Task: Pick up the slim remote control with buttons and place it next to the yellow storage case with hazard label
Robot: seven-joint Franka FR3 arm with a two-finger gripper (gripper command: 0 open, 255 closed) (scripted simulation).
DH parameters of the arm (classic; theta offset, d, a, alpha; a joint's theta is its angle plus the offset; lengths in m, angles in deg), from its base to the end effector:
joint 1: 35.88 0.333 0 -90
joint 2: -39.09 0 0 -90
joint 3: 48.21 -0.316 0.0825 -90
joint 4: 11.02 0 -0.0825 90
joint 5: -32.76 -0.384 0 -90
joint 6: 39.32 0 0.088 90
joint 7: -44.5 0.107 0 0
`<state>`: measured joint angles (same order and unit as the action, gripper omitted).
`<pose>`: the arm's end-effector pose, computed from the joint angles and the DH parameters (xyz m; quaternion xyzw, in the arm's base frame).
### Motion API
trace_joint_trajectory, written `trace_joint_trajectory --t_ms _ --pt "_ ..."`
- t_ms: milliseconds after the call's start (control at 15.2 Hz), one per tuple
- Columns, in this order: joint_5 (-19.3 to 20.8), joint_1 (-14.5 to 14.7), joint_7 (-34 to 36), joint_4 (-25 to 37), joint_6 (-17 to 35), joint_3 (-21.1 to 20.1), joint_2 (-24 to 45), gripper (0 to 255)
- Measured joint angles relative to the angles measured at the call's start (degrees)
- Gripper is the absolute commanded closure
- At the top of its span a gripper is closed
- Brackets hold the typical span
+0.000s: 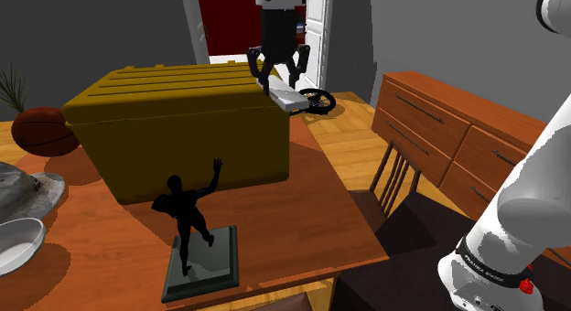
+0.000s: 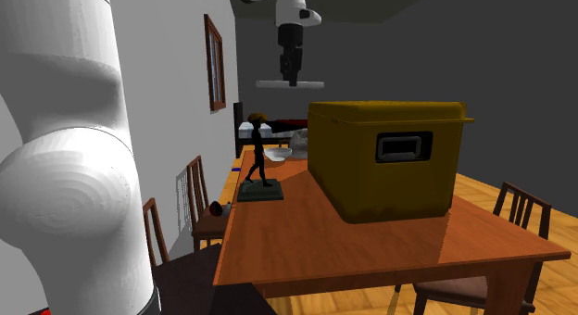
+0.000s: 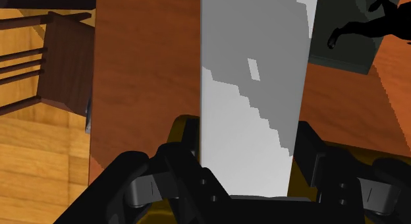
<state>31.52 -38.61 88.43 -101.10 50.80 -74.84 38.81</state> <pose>0.5048 0.2269 0.6265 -0.9847 0.1739 0.0033 0.0095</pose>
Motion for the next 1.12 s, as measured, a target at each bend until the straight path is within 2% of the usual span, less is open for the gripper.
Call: trace_joint_trajectory --t_ms 1122 --pt "-0.83 -0.10 -0.72 -15.26 13.71 0.12 -1.74 255"
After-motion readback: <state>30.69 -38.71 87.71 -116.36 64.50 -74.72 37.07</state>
